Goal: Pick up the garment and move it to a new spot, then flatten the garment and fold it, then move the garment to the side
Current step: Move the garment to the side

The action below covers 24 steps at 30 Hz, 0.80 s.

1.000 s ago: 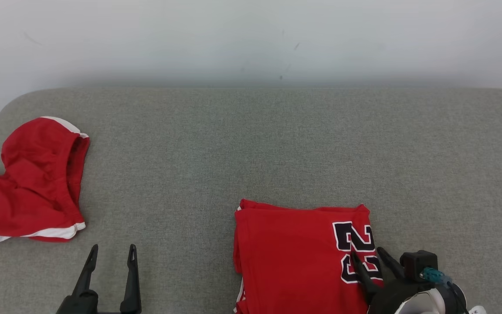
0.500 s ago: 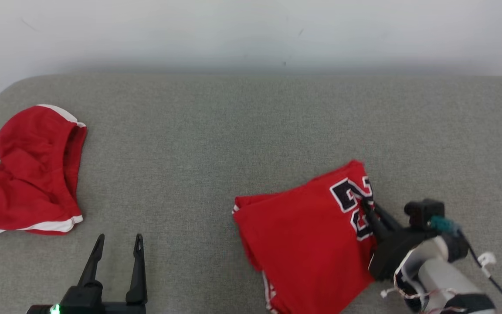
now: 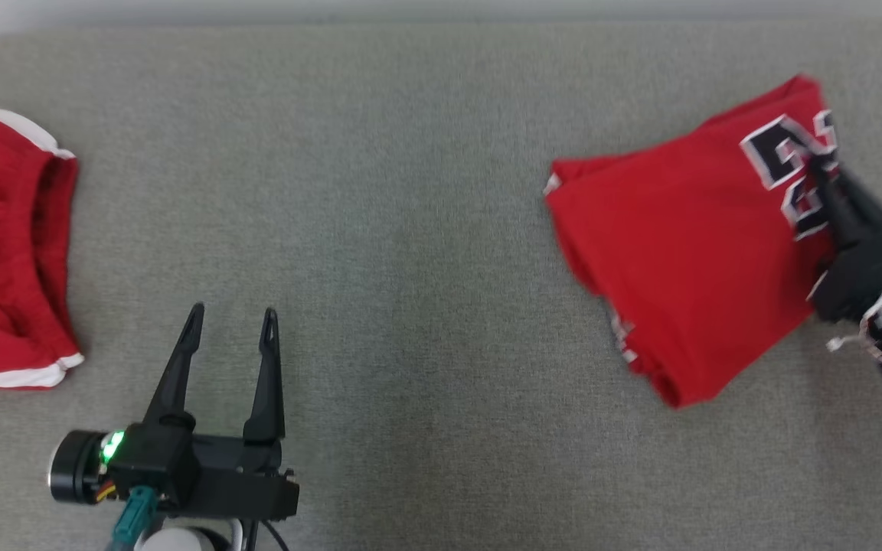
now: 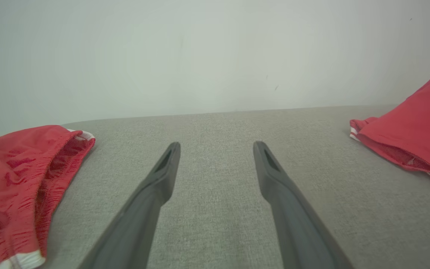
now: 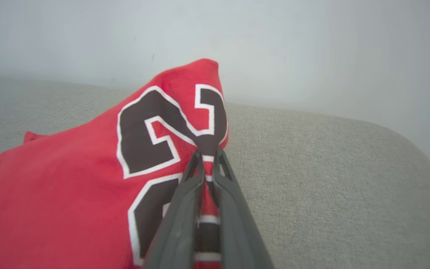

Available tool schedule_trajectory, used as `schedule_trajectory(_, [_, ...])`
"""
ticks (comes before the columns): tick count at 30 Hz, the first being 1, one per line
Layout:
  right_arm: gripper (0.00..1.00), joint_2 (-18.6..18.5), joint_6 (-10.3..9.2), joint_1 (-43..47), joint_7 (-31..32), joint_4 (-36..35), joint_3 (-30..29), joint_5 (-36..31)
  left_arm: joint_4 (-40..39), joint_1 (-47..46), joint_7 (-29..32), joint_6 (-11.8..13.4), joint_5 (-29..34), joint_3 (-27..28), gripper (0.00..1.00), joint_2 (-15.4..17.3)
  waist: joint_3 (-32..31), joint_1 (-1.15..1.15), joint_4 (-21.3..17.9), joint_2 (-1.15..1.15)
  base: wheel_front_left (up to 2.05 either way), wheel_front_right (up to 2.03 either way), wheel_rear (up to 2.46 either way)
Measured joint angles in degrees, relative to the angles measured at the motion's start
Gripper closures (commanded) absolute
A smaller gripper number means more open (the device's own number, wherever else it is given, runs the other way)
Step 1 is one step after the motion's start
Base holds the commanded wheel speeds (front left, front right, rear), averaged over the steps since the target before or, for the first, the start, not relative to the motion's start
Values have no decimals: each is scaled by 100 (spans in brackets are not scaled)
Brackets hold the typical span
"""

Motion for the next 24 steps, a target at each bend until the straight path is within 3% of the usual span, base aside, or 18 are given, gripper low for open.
schedule_trajectory(6, [100, -474, 0, -611, -21, 88, 19, 57, -170, -352, 1, -85, 177, -23, 0, 66, 576, 1, -148, 0, 0, 0, 0])
schedule_trajectory(15, [100, -905, 0, -1550, -120, 601, 91, 63, -665, -588, 0, -113, 404, 59, 0, 359, 1177, 0, -632, 0, 0, 0, 0])
schedule_trajectory(24, [100, -1126, 0, -2489, -232, 1168, 330, -33, -1104, -589, 41, -97, 564, 155, 0, 722, 1696, 0, -1061, 0, 0, 0, 0])
